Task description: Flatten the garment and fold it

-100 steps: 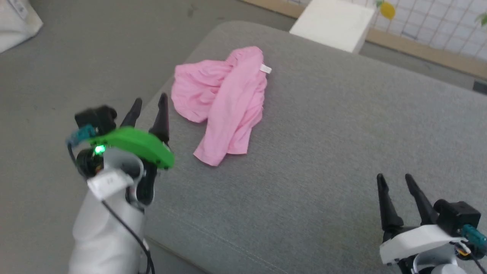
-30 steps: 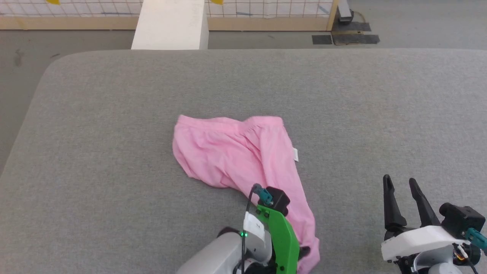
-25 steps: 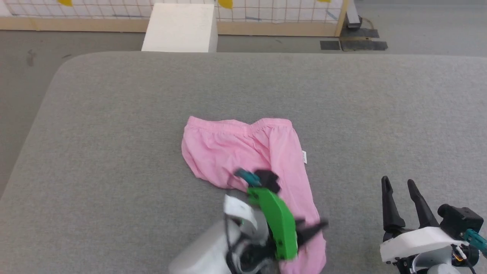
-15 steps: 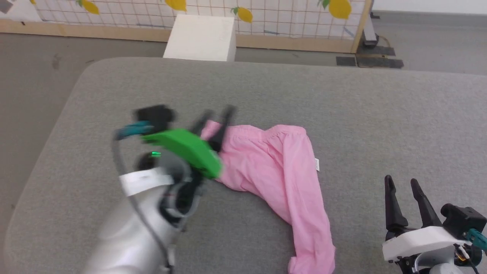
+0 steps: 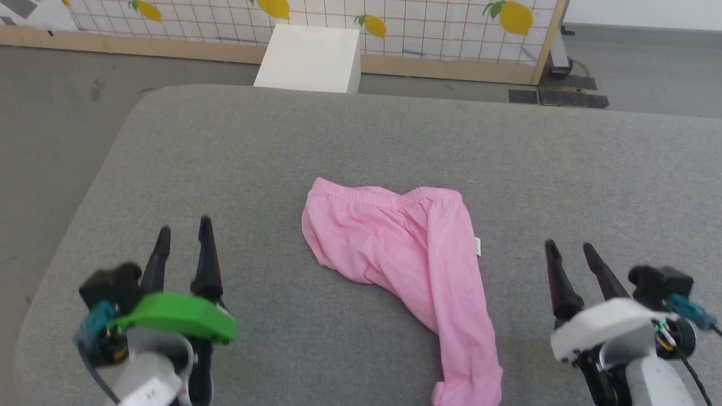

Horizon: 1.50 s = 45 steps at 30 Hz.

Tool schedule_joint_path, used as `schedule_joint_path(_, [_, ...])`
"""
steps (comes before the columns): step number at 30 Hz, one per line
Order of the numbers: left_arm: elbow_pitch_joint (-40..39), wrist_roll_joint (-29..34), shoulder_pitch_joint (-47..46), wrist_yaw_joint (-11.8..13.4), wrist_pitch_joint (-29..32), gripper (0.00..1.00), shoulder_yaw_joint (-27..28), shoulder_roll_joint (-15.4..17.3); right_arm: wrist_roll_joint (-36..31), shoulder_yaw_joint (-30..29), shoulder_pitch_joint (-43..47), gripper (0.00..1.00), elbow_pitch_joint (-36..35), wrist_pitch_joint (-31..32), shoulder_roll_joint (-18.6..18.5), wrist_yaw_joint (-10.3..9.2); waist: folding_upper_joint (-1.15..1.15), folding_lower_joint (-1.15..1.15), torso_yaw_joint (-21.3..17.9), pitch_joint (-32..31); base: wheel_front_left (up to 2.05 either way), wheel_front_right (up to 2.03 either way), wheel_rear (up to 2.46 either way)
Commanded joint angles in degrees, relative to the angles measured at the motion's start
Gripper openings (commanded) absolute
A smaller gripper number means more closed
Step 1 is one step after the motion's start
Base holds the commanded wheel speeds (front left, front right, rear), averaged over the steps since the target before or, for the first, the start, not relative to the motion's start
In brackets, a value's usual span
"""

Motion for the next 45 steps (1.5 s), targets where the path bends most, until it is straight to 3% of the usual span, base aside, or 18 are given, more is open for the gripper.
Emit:
schedule_joint_path(1, [-1.70, 1.67, 2.83, 0.20, -0.24, 1.00, 1.68, -1.77, -0.62, 0.18, -2.11, 1.00, 0.28, 1.70, 0.01, -0.08, 0.00, 0.00, 0.15, 0.78, 0.00, 0.00, 0.00])
schedule_joint_path(8, [-5.44, 6.45, 7.78, -2.11, -0.25, 1.00, 7.13, -7.94, -3.22, 2.48, -12.50, 1.00, 3.35, 15.28, 0.01, -0.08, 0.00, 0.00, 1.98, 3.98, 0.00, 0.00, 0.00])
schedule_joint_path(12, [-5.03, 8.59, 7.05, -4.63, -0.25, 1.00, 8.10, -10.61, -7.42, 5.67, -18.03, 1.00, 6.97, 30.01, 0.01, -0.08, 0.00, 0.00, 4.21, 5.97, 0.00, 0.00, 0.00])
schedule_joint_path(16, [-4.44, 9.93, 6.02, -6.64, -0.25, 1.00, 8.79, -12.49, -12.79, 6.84, -20.56, 1.00, 8.64, 39.89, 0.01, -0.08, 0.00, 0.00, 6.33, 7.77, 0.00, 0.00, 0.00])
schedule_joint_path(20, [-3.71, 10.83, 5.17, -8.20, -0.25, 1.00, 9.32, -13.72, -15.80, 7.38, -19.89, 1.00, 9.63, 45.61, -0.04, -0.08, 0.00, 0.00, 8.03, 9.25, 0.00, 0.00, 0.00])
schedule_joint_path(24, [-2.95, 11.28, 4.44, -9.34, -0.26, 1.00, 9.90, -14.42, -15.16, 7.97, -18.29, 1.00, 9.41, 47.50, -0.03, -0.08, 0.00, 0.00, 8.95, 9.98, 0.00, 0.00, 0.00])
schedule_joint_path(25, [-2.77, 11.33, 4.35, -9.54, -0.26, 1.00, 10.02, -14.52, -15.05, 8.14, -18.05, 0.67, 9.32, 47.71, -0.04, -0.08, 0.00, 0.00, 9.02, 10.05, 0.00, 0.00, 0.00])
schedule_joint_path(26, [-2.58, 11.43, 4.25, -9.77, -0.26, 1.00, 10.17, -14.63, -14.77, 8.27, -17.92, 0.24, 9.03, 47.58, -0.12, -0.08, 0.00, 0.00, 9.06, 10.07, 0.00, 0.00, 0.00])
schedule_joint_path(27, [-2.45, 11.50, 4.18, -9.94, -0.26, 1.00, 10.26, -14.69, -14.61, 8.40, -17.98, 0.00, 8.59, 47.04, -0.37, -0.08, 0.00, 0.00, 9.08, 10.04, 0.00, 0.00, 0.00])
schedule_joint_path(31, [-1.77, 11.76, 3.84, -10.75, -0.26, 1.00, 10.05, -14.88, -13.05, 7.35, -19.00, 0.00, 7.10, 45.28, -1.99, -0.08, 0.00, 0.00, 9.10, 9.59, 0.00, 0.00, 0.00])
schedule_joint_path(37, [-1.32, 11.02, 2.74, -11.39, -0.26, 1.00, 8.42, -14.97, -13.45, 5.78, -24.93, 0.00, 5.86, 44.11, -7.24, -0.08, 0.00, 0.00, 9.83, 10.00, 0.00, 0.00, 0.00])
schedule_joint_path(40, [-1.44, 10.64, 1.82, -11.66, -0.26, 1.00, 7.25, -14.97, -13.70, 6.86, -29.61, 0.00, 7.04, 43.30, -10.26, -0.08, 0.00, 0.00, 10.53, 11.28, 0.00, 0.00, 0.00])
schedule_joint_path(45, [-1.63, 9.53, -0.03, -11.67, -0.26, 1.00, 5.23, -14.98, -13.42, 8.07, -35.37, 0.00, 11.22, 39.52, -12.01, -0.08, 0.00, 0.00, 12.34, 13.45, 0.00, 0.00, 0.00])
